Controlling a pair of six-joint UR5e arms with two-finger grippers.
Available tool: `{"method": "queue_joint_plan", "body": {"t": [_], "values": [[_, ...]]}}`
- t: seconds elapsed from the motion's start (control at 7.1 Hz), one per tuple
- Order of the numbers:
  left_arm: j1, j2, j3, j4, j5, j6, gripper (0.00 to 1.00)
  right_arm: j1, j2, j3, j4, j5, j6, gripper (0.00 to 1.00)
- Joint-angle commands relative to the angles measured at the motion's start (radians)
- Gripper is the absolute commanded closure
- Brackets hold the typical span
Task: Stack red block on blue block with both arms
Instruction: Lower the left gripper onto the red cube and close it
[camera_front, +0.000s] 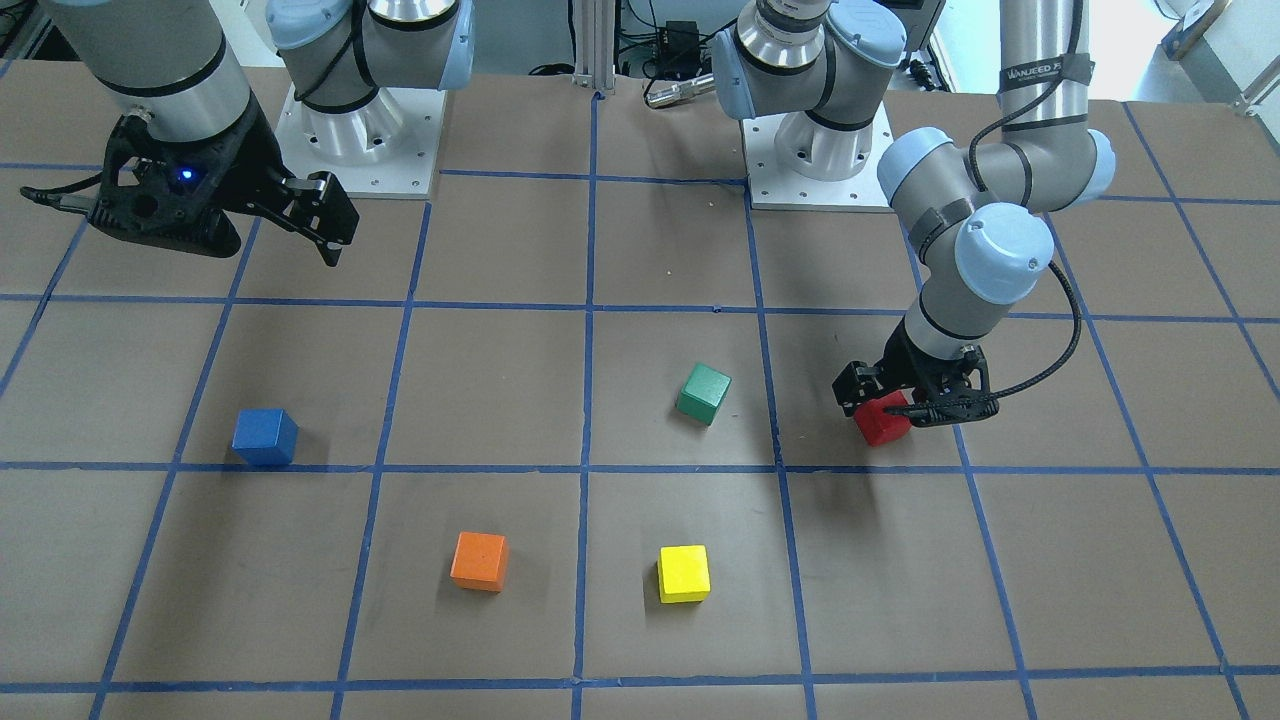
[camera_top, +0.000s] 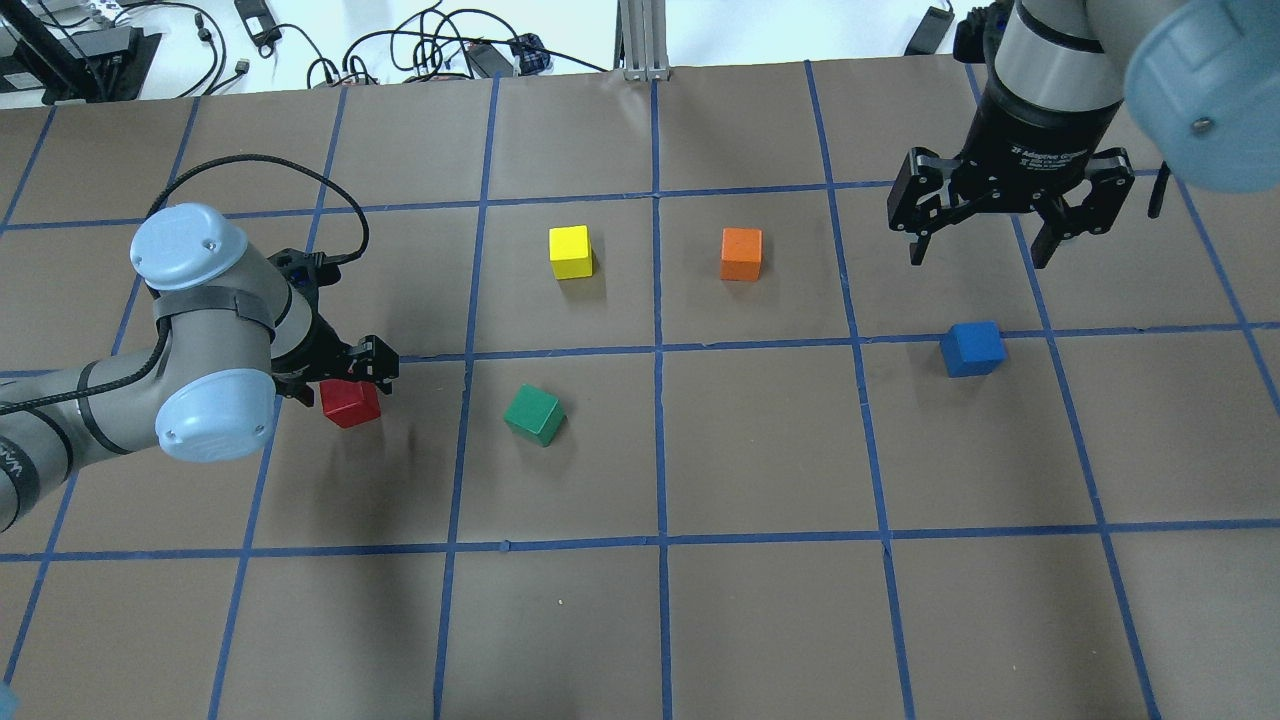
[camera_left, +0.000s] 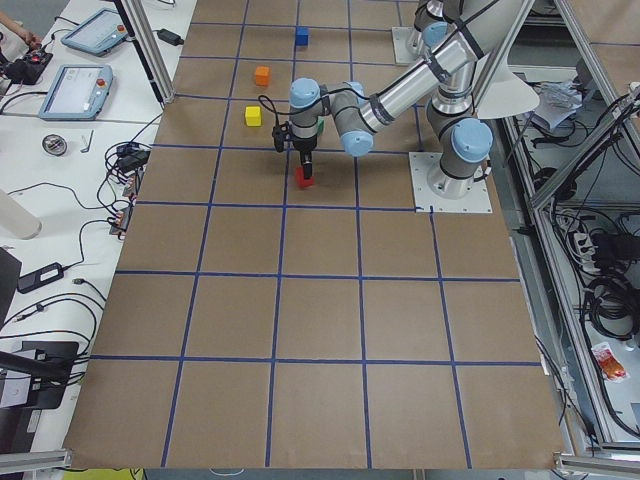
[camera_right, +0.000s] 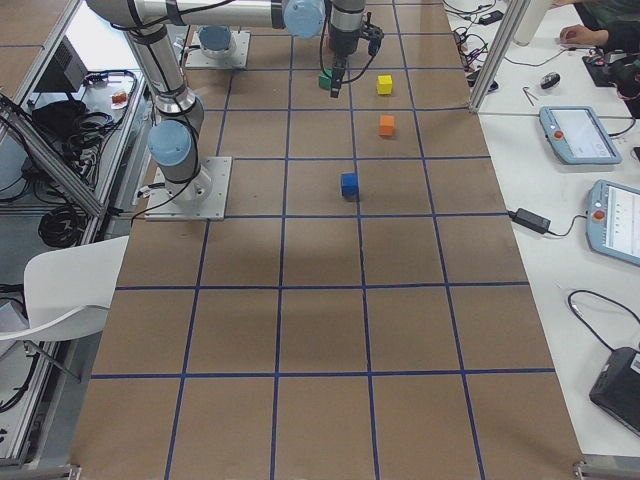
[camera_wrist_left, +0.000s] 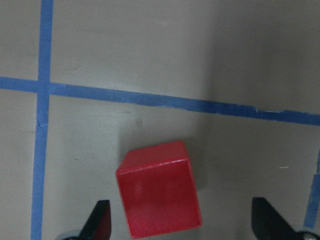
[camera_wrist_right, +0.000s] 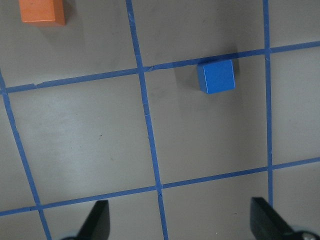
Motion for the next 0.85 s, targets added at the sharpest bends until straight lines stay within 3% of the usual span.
{"method": "queue_joint_plan", "body": {"t": [0.0,0.14,0.28,0.56,0.7], "values": [[0.005,-0.035,-0.003,0.035,0.003,0.007,0.59,0.0,0.0,0.0,0.0,0.0,0.0,0.0],[0.005,-0.046,0.002,0.047,0.003,0.015,0.83,0.0,0.0,0.0,0.0,0.0,0.0,0.0],[0.004,-0.026,0.01,0.044,0.002,0.021,0.94,0.0,0.0,0.0,0.0,0.0,0.0,0.0],[-0.059,-0.004,0.077,-0.027,-0.033,0.023,0.94,0.0,0.0,0.0,0.0,0.0,0.0,0.0],[-0.162,-0.004,0.171,-0.128,-0.055,0.02,0.94,0.0,0.0,0.0,0.0,0.0,0.0,0.0]]}}
